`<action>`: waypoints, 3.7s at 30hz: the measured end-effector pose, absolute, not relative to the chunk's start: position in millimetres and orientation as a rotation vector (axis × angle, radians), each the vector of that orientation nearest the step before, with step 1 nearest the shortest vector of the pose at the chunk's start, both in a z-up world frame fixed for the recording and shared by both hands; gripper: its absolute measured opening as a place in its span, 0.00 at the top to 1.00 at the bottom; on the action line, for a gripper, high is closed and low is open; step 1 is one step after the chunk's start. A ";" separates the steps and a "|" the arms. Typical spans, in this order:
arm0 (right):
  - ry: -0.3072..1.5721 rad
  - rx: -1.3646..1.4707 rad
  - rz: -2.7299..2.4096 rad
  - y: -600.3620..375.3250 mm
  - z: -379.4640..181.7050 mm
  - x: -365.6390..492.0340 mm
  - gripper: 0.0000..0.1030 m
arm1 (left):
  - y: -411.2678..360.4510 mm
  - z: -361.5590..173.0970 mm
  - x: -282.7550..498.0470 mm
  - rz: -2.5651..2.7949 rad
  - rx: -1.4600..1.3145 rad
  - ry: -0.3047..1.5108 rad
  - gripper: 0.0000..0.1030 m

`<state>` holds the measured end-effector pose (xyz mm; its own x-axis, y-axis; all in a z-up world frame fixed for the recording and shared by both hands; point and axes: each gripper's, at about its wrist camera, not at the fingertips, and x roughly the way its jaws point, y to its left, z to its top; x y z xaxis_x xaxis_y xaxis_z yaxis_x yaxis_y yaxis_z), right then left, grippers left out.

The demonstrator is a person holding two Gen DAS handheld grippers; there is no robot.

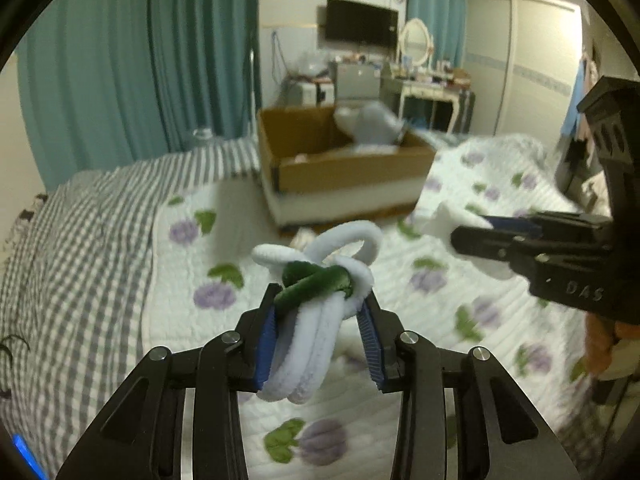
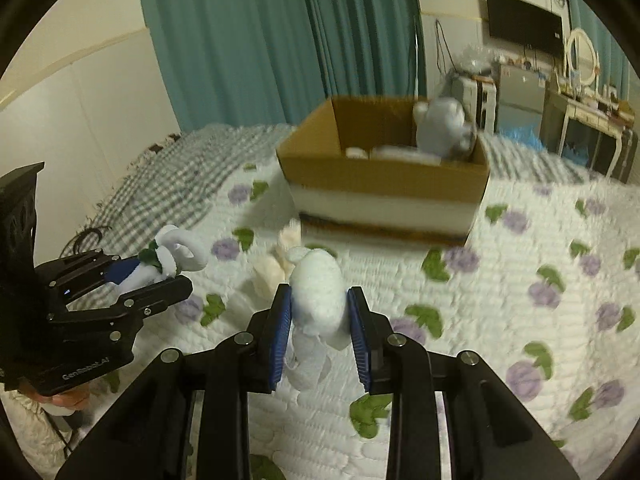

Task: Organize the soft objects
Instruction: 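Grasp the white socks with green tag using the left tool, then drop both sock bundles into the box and open both tools, then grasp the white rolled sock with the right tool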

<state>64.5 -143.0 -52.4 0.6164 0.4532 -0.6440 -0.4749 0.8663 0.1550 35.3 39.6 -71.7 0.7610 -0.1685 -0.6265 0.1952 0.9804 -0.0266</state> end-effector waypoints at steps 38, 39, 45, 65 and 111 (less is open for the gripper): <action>0.612 -0.068 0.475 -154.8 -7.9 307.2 0.32 | -8.5 -56.6 265.8 -0.026 0.110 0.558 0.22; 0.606 -0.066 0.471 -155.9 -6.8 305.5 0.31 | -7.1 -55.1 260.8 -0.029 0.107 0.562 0.22; 0.575 -0.059 0.432 -172.6 21.9 274.1 0.17 | -1.4 -19.1 214.7 0.000 0.099 0.515 0.22; 0.432 -0.081 0.378 -178.2 92.3 49.8 0.02 | 8.1 55.0 7.8 -0.064 0.098 0.399 0.12; 0.867 -0.142 0.573 -69.6 -147.1 77.7 0.69 | 63.7 -133.6 43.2 0.002 -0.006 0.750 0.12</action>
<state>77.7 -69.6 -147.1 0.5075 0.4174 -0.7538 -0.5296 0.8412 0.1092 43.2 63.7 -133.6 0.7317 -0.0003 -0.6816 -0.0042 1.0000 -0.0050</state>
